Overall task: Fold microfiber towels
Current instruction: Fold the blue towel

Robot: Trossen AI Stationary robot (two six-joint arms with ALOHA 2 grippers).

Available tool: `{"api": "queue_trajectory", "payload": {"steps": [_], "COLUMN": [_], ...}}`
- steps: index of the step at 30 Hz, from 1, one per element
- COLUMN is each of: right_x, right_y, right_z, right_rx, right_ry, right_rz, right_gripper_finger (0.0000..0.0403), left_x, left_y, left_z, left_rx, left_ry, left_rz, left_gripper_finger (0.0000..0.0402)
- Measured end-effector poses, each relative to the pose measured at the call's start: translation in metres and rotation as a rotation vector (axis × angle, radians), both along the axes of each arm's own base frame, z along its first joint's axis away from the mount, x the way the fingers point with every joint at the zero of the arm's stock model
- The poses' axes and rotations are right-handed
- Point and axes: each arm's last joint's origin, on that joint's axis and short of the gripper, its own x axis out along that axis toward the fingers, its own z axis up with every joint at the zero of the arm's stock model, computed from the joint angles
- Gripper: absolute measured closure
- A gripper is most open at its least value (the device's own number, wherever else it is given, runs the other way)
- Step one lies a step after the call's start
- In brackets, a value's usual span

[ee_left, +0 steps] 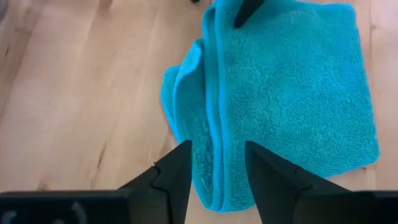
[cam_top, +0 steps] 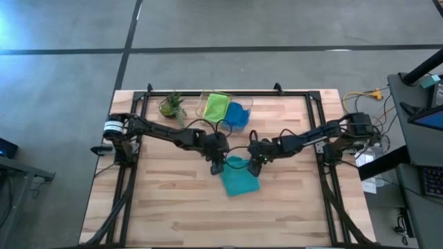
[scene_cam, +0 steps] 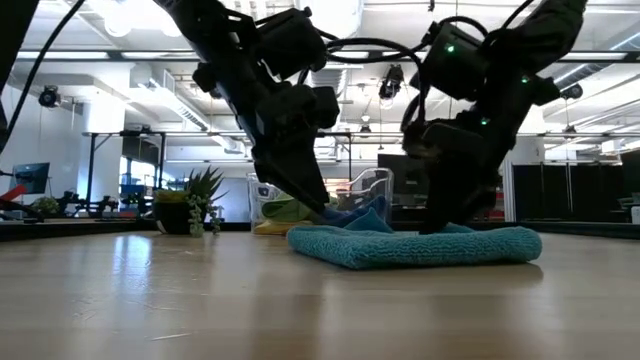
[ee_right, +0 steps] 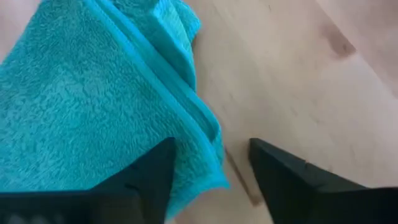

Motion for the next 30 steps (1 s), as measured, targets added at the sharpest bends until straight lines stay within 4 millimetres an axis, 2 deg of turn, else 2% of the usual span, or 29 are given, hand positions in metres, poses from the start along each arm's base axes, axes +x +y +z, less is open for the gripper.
{"api": "queue_trajectory", "payload": {"steps": [3, 8, 9, 18, 23, 30], "right_x": [0.006, 0.008, 0.008, 0.002, 0.001, 0.016], "right_y": [0.000, 0.001, 0.002, 0.022, 0.029, 0.032], "right_z": [0.000, 0.001, 0.003, 0.040, 0.044, 0.053], "right_rx": [-0.011, 0.017, 0.034, 0.049, 0.040, 0.004], "right_ry": [-0.004, -0.012, -0.015, -0.160, -0.174, -0.221], "right_rz": [0.029, 0.058, 0.070, 0.177, 0.203, 0.255], "right_gripper_finger": [0.0247, 0.0370, 0.0381, 0.0393, 0.0393, 0.0394], "left_x": [0.000, 0.000, 0.000, 0.000, 0.007, 0.020], "left_y": [0.000, 0.000, 0.001, 0.001, 0.001, 0.005], "left_z": [0.000, 0.000, 0.000, 0.000, -0.001, -0.037], "left_rx": [0.000, 0.000, 0.000, -0.013, -0.069, -0.126], "left_ry": [0.001, 0.001, 0.002, 0.002, -0.079, -0.015], "left_rz": [0.000, 0.001, 0.002, 0.018, 0.009, 0.047], "left_gripper_finger": [0.0269, 0.0269, 0.0269, 0.0269, 0.0269, 0.0269]}}
